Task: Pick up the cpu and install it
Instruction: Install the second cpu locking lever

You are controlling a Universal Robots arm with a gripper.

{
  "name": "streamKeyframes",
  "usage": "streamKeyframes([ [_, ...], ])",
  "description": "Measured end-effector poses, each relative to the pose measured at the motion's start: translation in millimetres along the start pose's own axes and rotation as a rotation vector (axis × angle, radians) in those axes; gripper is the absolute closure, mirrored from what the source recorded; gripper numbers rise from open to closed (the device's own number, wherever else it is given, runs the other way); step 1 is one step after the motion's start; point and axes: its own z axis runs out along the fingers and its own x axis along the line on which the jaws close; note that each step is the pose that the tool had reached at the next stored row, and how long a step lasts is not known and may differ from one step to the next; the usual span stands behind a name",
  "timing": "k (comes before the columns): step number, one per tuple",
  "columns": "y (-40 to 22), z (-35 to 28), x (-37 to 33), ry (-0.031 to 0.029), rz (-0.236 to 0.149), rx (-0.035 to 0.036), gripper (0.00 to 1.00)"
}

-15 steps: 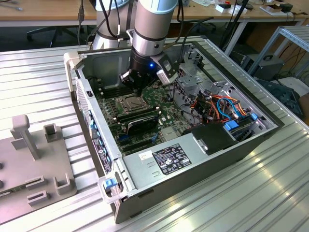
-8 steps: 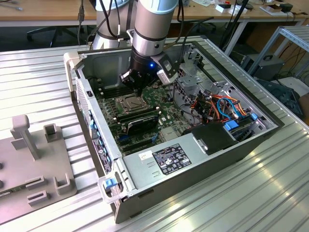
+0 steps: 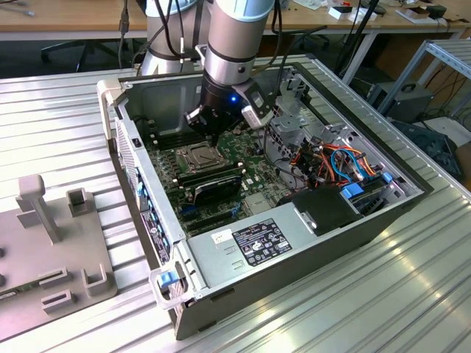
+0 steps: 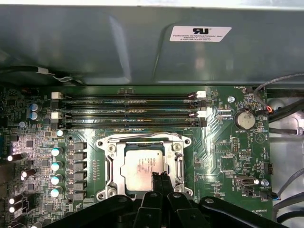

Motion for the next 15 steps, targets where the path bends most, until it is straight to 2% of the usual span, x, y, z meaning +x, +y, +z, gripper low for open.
streamKeyframes([
  [4,-4.0,-0.4,-0.7,0.0001,0.0,0.0002,0.89],
  [10,-19.2,-1.7,-1.1,0.0001,0.0,0.0001,0.89],
  [15,-23.7,-1.9,0.1,0.0,0.0,0.0001,0.89],
])
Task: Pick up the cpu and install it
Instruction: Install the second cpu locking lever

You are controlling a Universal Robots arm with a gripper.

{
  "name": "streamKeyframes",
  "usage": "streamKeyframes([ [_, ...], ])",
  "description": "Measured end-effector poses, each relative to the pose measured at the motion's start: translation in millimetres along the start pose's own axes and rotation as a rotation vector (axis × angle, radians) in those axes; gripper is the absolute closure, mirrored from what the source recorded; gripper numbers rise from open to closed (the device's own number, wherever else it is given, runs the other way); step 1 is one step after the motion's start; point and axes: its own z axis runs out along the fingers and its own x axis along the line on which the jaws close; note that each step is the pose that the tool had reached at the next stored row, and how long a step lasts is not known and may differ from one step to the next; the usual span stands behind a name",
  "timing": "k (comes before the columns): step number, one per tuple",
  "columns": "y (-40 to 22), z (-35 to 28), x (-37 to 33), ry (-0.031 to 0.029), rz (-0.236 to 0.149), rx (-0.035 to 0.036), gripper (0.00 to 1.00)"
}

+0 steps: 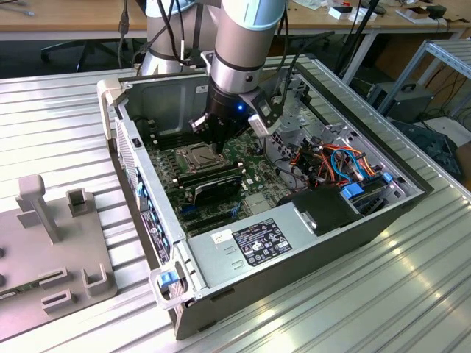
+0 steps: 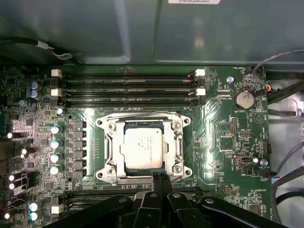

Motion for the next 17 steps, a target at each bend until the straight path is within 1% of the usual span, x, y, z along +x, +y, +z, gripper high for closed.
streamKeyframes([
  [1,-1.9,-0.1,1.3,0.0,0.0,0.0,0.89],
  [5,-3.6,0.0,4.1,0.0,0.0,0.0,0.89],
  [8,-4.8,0.1,7.7,0.0,0.0,0.0,0.89],
  [10,-5.0,0.7,11.5,0.0,0.0,0.0,0.89],
  [17,-5.1,0.8,13.2,0.0,0.0,-0.0001,0.89],
])
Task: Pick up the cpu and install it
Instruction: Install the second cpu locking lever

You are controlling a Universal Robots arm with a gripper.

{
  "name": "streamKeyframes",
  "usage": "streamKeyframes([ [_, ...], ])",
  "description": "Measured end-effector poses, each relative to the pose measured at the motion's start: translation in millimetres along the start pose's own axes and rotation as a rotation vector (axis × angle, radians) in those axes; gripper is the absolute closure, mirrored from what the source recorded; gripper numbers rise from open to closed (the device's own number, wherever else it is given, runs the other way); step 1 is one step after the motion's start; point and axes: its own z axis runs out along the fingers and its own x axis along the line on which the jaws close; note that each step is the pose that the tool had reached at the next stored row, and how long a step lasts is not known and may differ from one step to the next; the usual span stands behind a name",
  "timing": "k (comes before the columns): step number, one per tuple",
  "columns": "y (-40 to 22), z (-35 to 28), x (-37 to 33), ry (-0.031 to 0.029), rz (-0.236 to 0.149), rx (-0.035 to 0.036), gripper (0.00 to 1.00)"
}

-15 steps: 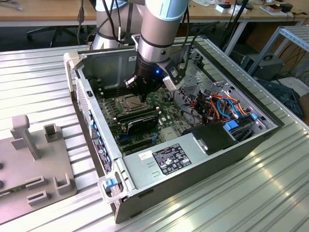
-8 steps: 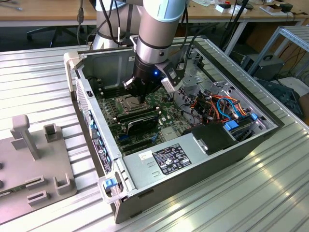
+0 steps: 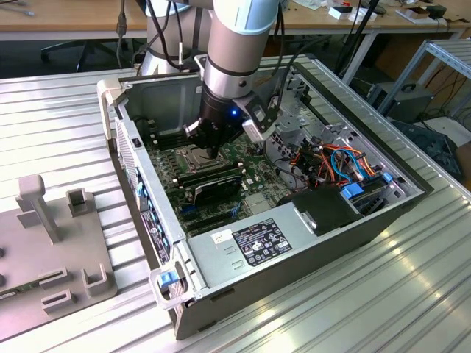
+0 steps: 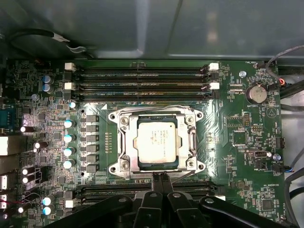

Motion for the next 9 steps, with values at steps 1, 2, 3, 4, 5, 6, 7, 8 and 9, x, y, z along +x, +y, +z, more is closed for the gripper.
streamKeyframes([
  [1,0.0,0.1,0.9,0.0,0.0,0.0,0.89],
  [2,0.0,0.1,0.9,0.0,0.0,0.0,0.89],
  [3,0.0,0.1,1.0,0.0,0.0,0.0,0.89],
  [4,0.0,0.0,1.1,-0.0002,0.0,0.0001,0.89],
  [5,0.0,0.0,1.4,-0.0008,0.0,0.0,0.89],
  [6,0.0,0.0,1.7,-0.0014,0.0,0.0,0.89],
  [7,-0.1,0.0,2.0,-0.0021,0.0,0.0,0.89],
  [8,-0.1,0.0,2.5,-0.003,0.0,-0.0001,0.89],
  [9,-0.1,-0.1,3.0,-0.004,0.0,-0.0001,0.89],
])
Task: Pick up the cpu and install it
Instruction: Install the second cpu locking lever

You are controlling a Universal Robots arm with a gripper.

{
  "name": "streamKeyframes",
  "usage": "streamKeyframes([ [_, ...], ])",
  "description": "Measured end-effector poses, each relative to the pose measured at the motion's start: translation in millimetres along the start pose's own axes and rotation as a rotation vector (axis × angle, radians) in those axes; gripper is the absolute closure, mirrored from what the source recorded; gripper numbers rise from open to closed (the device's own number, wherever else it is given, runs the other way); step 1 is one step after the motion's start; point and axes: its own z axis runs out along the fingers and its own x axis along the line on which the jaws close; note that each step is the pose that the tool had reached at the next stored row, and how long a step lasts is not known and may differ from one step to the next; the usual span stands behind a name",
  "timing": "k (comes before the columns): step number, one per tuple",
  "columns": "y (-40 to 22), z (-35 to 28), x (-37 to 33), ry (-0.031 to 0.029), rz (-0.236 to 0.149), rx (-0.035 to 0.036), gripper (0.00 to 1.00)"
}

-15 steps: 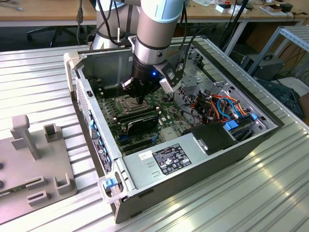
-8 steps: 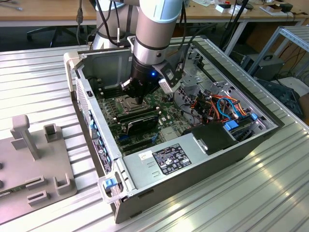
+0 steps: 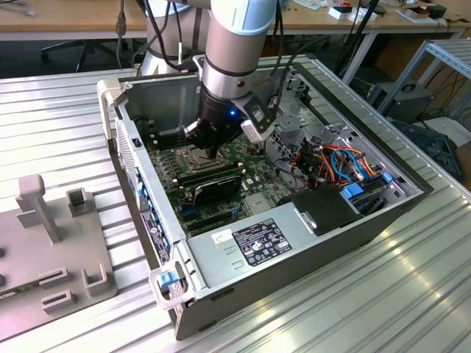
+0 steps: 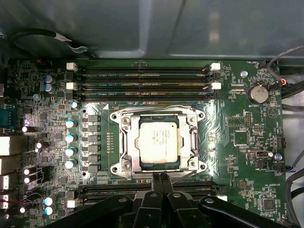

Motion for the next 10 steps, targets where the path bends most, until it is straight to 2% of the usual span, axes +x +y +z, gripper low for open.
streamKeyframes([
  [7,-0.1,-0.2,4.3,-0.0109,-0.001,-0.0003,0.89],
  [10,-0.1,-0.2,4.5,-0.0111,-0.001,-0.0003,0.89],
])
